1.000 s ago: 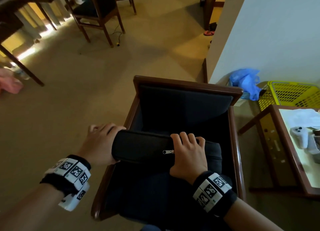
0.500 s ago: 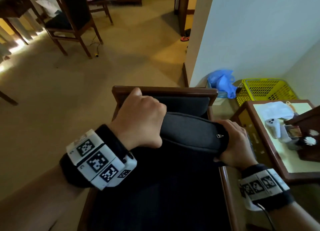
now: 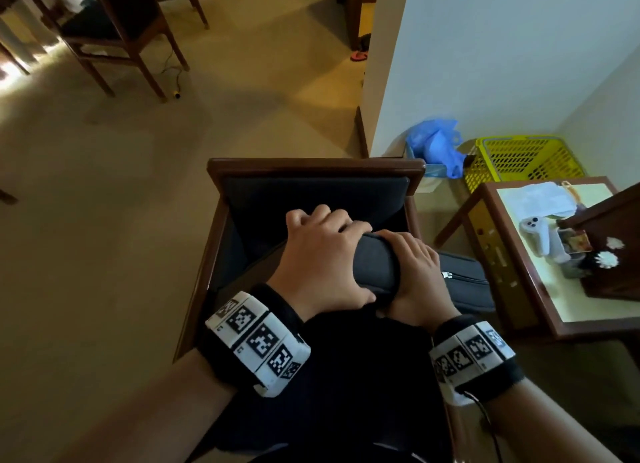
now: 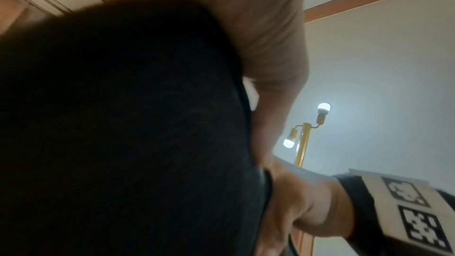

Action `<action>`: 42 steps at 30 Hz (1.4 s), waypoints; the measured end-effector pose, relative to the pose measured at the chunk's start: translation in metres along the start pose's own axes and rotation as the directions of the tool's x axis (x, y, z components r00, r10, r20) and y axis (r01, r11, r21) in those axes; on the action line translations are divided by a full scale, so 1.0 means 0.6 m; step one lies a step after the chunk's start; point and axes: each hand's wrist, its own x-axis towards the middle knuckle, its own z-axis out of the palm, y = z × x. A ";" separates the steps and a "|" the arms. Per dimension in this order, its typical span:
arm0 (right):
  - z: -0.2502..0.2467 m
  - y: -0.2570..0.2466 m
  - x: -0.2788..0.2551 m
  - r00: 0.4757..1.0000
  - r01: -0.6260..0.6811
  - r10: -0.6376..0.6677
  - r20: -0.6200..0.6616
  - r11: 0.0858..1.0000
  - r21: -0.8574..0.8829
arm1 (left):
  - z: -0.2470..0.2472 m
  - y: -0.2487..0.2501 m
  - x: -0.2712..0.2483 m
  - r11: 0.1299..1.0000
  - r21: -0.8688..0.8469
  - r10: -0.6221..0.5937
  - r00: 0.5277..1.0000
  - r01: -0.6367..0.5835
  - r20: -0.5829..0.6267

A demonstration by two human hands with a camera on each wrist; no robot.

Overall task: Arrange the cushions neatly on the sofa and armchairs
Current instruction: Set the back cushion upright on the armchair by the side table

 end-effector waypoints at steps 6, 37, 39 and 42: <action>-0.017 0.024 -0.012 0.994 -0.106 0.106 0.026 0.994 0.032 | 0.061 -0.085 -0.053 0.897 -0.442 -0.007 1.000 0.019 0.028; -0.109 -0.046 -0.034 0.971 -0.176 0.160 -0.176 0.981 -0.084 | 0.190 -0.189 -0.092 0.981 -0.055 -0.170 0.960 0.186 0.222; -0.145 -0.023 -0.028 0.946 -0.240 0.234 -0.226 0.971 0.002 | 0.140 -0.176 -0.069 0.994 -0.016 -0.107 0.986 0.110 0.130; -0.172 -0.004 -0.031 0.917 -0.275 0.304 -0.258 0.951 0.145 | 0.057 -0.163 -0.045 0.998 0.041 -0.054 0.996 0.052 0.068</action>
